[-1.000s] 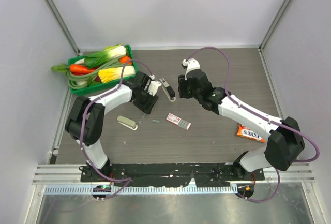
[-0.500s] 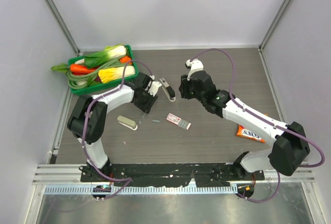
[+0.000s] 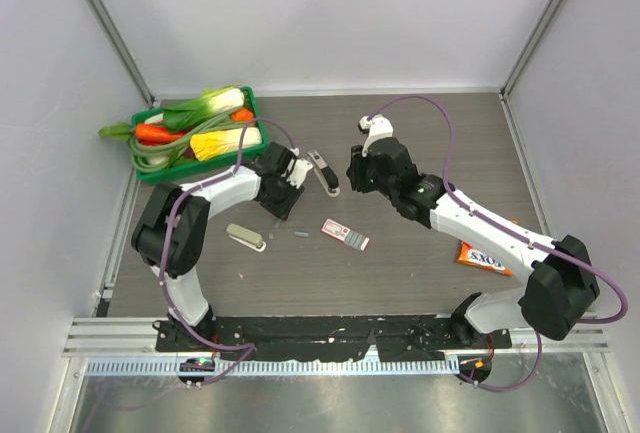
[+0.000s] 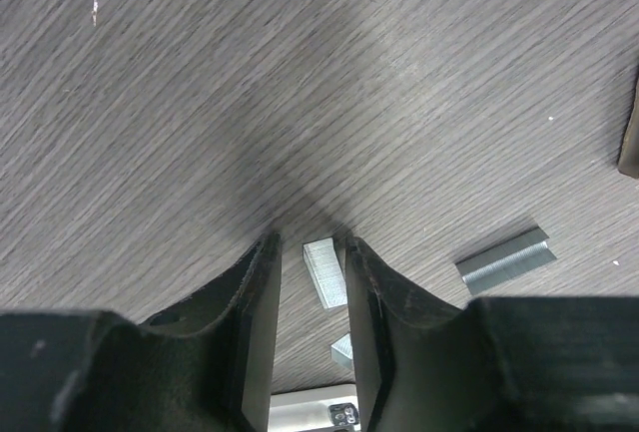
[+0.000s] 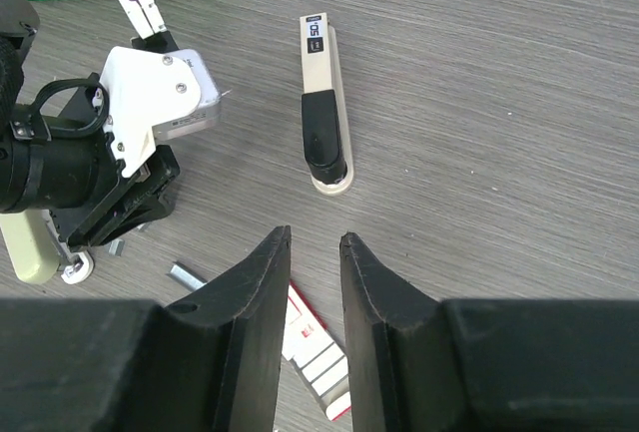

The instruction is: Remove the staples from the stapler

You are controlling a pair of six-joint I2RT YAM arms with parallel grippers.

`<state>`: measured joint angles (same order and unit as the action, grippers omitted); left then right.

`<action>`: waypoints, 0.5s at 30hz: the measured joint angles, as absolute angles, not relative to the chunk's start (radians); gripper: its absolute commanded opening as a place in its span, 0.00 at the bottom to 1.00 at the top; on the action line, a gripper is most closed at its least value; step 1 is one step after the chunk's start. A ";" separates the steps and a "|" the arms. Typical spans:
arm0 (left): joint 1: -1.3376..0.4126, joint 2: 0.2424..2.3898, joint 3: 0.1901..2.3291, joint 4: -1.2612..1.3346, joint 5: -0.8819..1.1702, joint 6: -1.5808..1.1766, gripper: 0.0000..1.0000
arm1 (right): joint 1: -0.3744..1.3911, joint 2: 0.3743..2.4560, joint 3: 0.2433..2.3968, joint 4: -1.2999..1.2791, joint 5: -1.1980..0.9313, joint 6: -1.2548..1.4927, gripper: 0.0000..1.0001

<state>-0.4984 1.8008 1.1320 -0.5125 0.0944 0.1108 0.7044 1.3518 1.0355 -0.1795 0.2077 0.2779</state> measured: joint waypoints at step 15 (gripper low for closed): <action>-0.503 1.788 1.109 -0.486 0.074 0.112 0.20 | 0.698 1.352 1.036 -0.179 0.199 0.280 0.27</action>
<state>-0.5030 1.7882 1.1091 -0.4862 0.0738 0.1120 0.6975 1.3518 1.0355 -0.1795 0.1993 0.2798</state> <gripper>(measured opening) 0.241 0.283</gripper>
